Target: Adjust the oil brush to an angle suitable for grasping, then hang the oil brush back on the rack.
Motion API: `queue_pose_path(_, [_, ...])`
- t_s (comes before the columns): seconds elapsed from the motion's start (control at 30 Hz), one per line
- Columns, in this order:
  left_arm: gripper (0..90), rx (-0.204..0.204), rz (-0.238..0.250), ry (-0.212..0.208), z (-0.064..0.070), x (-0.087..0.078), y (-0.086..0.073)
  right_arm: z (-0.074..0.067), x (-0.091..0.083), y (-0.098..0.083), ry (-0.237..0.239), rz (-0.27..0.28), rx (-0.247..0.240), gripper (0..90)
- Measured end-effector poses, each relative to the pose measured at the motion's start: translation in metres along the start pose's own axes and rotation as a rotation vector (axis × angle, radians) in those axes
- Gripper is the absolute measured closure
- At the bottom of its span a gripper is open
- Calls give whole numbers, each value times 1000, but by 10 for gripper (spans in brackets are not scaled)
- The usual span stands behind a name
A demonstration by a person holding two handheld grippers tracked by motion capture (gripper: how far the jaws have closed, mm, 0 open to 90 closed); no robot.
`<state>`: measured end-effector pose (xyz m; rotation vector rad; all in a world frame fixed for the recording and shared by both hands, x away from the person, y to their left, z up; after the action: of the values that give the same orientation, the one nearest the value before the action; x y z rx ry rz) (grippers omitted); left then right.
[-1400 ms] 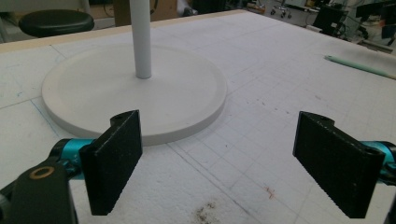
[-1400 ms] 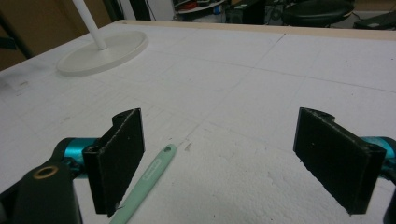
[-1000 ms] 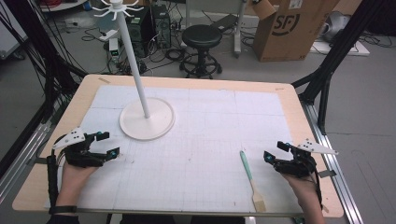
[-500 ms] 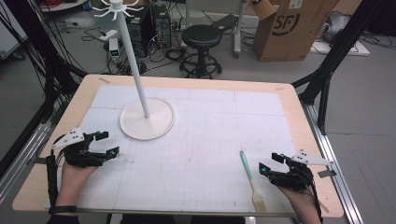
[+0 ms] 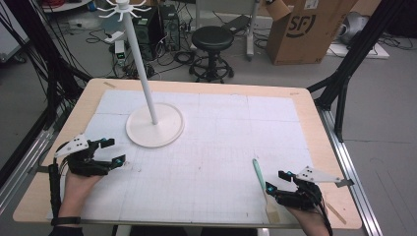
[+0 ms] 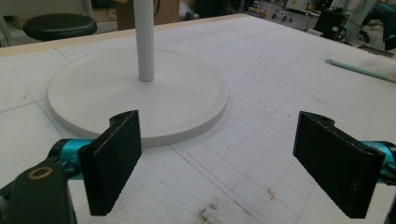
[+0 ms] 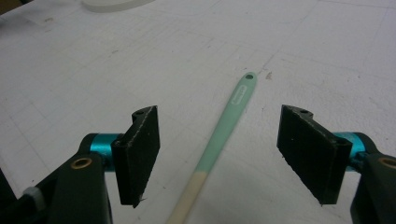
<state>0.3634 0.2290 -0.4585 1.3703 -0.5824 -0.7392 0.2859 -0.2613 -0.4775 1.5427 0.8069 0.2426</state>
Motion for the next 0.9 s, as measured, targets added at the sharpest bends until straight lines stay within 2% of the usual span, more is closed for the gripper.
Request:
queue_pose_path(0.27, [161, 1, 14, 8, -2, -1, 2, -4, 0, -4, 2, -6, -10, 290])
queue_pose_path(0.57, [162, -6, 43, 24, -7, 0, 5, -6, -5, -10, -3, -22, 4, 284])
queue_pose_path(0.77, [163, -4, 44, 33, -9, 0, 5, -7, -6, -19, -9, -61, 1, 325])
queue_pose_path(0.9, [163, -5, 45, 33, -8, 1, 5, -9, -5, -24, -7, -84, -17, 377])
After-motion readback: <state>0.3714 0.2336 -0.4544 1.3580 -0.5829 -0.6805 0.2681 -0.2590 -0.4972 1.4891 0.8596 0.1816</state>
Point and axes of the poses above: each handheld gripper's, and its own axes: x roughly forward along the jaws, y roughly out of its top, z roughly to its right, the point moved 10 cm from there along x, roughly forward along the jaws, and after that the axes turned 13 degrees about z, right-handed, at the moved point
